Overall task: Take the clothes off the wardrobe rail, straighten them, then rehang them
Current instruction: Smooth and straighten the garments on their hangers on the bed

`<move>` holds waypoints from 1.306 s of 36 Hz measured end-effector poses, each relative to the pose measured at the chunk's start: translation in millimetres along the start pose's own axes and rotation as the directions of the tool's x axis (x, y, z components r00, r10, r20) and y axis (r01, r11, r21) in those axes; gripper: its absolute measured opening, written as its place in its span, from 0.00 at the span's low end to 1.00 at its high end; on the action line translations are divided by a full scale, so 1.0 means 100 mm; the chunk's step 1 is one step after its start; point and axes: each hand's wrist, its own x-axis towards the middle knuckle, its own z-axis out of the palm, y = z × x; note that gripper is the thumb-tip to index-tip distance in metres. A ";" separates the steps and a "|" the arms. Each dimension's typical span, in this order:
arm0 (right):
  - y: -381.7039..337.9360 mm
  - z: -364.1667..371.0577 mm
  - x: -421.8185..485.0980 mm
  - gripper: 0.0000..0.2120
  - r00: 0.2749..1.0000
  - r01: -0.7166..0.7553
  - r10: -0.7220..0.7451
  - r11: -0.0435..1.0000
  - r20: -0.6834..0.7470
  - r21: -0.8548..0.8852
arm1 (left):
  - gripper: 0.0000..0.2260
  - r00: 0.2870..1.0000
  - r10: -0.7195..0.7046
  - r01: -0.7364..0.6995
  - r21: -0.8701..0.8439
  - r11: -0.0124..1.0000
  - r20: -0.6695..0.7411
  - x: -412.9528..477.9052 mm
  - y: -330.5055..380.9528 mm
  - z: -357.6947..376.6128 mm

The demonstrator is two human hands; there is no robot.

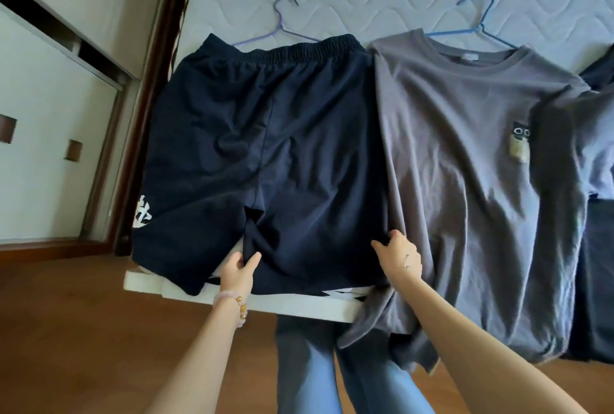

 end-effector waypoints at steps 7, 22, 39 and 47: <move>0.24 -0.12 -0.13 0.08 0.994 0.101 -0.107 0.951 0.002 0.292 | 0.14 0.999 0.020 -0.015 -0.116 0.993 0.037 -0.24 -0.16 -0.12; 0.50 -0.01 -0.29 0.06 1.000 -0.007 0.000 0.917 0.017 0.399 | 0.08 0.946 -0.206 0.233 -0.084 0.969 0.252 -0.10 -0.40 -0.03; 2.08 -0.52 -0.70 0.06 0.937 -0.206 0.312 0.853 -0.154 0.480 | 0.18 0.932 -0.109 0.130 -0.038 0.991 0.346 -1.00 -0.83 0.69; 2.77 -0.96 -0.42 0.19 0.926 -0.208 0.329 0.852 -0.182 0.480 | 0.12 0.957 0.213 -0.259 0.251 0.933 0.198 -1.29 -0.54 1.56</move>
